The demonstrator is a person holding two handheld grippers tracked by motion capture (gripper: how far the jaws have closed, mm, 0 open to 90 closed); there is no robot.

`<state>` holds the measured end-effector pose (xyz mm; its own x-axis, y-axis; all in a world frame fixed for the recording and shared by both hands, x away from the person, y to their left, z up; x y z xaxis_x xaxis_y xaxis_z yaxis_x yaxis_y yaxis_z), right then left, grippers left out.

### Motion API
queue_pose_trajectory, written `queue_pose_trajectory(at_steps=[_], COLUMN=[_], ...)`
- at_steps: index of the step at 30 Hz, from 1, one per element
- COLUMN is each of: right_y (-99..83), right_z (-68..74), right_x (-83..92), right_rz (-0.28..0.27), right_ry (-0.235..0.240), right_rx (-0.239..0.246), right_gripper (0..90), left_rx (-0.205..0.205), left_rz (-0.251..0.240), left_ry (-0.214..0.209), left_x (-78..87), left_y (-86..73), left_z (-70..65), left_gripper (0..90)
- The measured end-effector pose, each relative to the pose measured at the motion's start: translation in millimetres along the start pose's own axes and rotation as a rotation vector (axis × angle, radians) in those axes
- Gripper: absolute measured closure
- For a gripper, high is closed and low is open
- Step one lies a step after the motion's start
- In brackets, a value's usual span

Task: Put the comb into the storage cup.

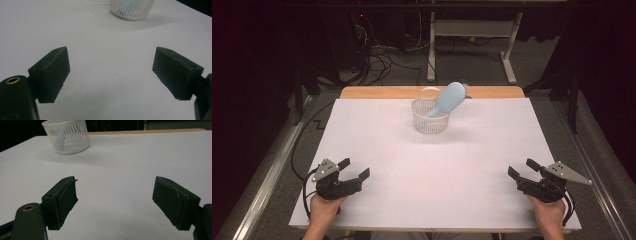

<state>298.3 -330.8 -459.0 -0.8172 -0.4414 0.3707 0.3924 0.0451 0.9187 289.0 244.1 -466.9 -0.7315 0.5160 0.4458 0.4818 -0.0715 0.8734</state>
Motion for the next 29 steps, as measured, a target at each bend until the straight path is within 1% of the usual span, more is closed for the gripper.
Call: queue_pose_trajectory(at_steps=[8, 10, 15, 20, 25, 29], right_y=[-6.4, -6.7, -7.3, -7.7, -7.4, -7.6], right_z=[0.5, 0.4, -0.4, -0.8, 0.9, -0.3], right_x=[4.9, 6.7, 9.5, 8.6, 7.3, 8.2], right_rz=[0.012, 0.004, -0.007, -0.007, -0.003, -0.011], right_ry=[-0.01, -0.015, -0.017, -0.018, -0.023, -0.024], right_rx=[0.006, 0.008, -0.006, -0.014, 0.003, -0.011], right_gripper=[19.8, 19.8, 19.7, 19.7, 19.6, 19.7], left_rx=[0.002, 0.002, 0.001, 0.005, 0.008, 0.011], left_rz=[-0.001, -0.001, -0.003, -0.001, -0.003, -0.004], left_ry=[-0.001, -0.001, -0.002, -0.002, -0.001, -0.001], left_x=[0.5, 0.5, 1.1, 0.6, 0.9, 0.5], left_y=[-0.2, -0.3, -0.3, -0.3, -0.1, 0.0], left_z=[-0.2, -0.3, -0.6, -0.7, -0.4, -0.8], left_gripper=[13.9, 13.9, 13.9, 13.9, 13.9, 13.9])
Point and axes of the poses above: each handheld gripper's, and its own axes: x roughly backward along the jaws, y roughly out of its top, z roughly to its left, the point moved 1 cm from there along -x, roughly forward along the jaws
